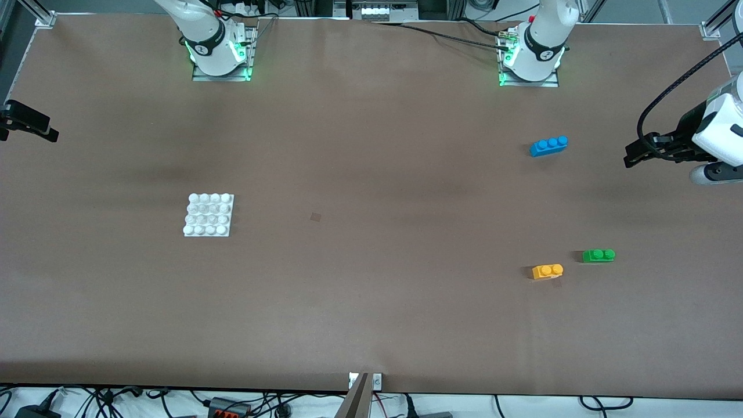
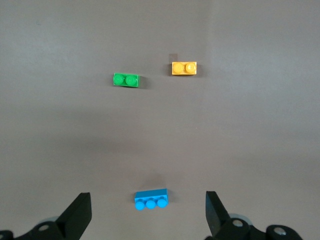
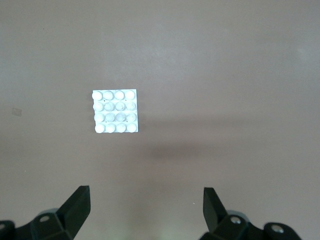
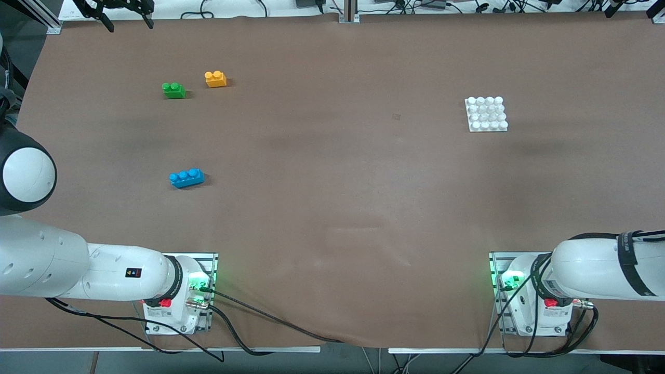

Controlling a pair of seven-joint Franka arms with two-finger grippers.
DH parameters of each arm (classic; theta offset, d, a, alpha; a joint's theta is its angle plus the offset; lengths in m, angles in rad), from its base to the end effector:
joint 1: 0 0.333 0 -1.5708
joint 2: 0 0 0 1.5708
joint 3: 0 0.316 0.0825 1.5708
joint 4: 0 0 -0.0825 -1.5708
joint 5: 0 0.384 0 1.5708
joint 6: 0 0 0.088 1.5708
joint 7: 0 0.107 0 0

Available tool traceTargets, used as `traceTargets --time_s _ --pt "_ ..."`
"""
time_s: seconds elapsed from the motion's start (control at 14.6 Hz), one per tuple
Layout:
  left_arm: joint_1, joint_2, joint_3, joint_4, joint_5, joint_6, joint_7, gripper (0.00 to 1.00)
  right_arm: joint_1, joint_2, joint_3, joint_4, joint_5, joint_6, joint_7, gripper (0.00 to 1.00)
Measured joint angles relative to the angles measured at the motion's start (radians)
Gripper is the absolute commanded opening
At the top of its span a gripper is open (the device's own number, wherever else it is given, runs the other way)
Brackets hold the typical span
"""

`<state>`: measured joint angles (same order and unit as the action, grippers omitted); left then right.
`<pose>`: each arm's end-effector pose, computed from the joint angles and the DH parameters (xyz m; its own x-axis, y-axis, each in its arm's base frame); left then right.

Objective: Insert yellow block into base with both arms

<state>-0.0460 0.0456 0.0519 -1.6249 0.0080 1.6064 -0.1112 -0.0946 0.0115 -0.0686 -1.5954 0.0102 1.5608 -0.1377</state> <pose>0.5681 0.0036 0.5764 0.9912 0.1166 -0.0625 0.1158 -0.9931 -0.0174 0.5487 -0.0890 0.6057 0.9987 -0.0253 -0.0443 -0.0260 -0.9995 -0.0156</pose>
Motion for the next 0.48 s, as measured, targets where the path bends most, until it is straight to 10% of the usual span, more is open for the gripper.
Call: traceTargets --time_s 0.48 --pt "-0.001 0.0 -0.001 0.002 -0.001 -0.007 0.001 1.0 0.003 -0.001 0.002 0.0 0.0 0.0 0.0 1.0"
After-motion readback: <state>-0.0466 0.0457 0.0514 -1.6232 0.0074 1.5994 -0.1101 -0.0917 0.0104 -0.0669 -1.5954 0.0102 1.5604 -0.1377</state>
